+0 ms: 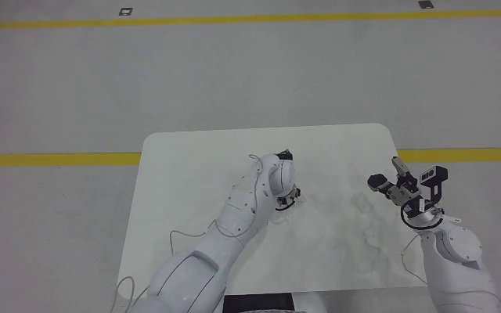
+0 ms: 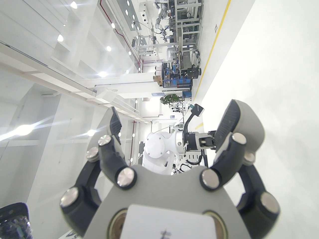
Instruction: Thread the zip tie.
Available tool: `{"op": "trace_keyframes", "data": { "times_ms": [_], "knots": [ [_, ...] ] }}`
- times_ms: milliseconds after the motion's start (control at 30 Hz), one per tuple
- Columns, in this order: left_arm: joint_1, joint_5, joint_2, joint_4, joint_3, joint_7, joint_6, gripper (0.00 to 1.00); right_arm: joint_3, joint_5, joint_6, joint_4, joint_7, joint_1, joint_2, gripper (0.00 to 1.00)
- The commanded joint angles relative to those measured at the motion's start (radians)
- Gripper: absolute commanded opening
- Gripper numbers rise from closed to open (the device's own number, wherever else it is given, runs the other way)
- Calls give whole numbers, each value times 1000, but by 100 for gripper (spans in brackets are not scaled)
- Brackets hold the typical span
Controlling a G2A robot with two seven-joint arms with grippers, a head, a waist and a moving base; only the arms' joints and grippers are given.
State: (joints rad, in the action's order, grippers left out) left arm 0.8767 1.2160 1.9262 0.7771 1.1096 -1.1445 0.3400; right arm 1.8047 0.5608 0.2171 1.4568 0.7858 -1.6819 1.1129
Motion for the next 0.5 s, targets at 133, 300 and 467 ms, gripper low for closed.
{"op": "trace_keyframes", "data": {
  "times_ms": [133, 300, 467],
  "knots": [
    [14, 22, -3, 19, 8, 9, 0, 29, 0, 0, 0, 0, 0, 0, 0, 100],
    [25, 38, -4, 41, 8, -1, 0, 28, 0, 0, 0, 0, 0, 0, 0, 100],
    [40, 9, -9, 75, -7, -10, 0, 24, 0, 0, 0, 0, 0, 0, 0, 100]
  ]
}}
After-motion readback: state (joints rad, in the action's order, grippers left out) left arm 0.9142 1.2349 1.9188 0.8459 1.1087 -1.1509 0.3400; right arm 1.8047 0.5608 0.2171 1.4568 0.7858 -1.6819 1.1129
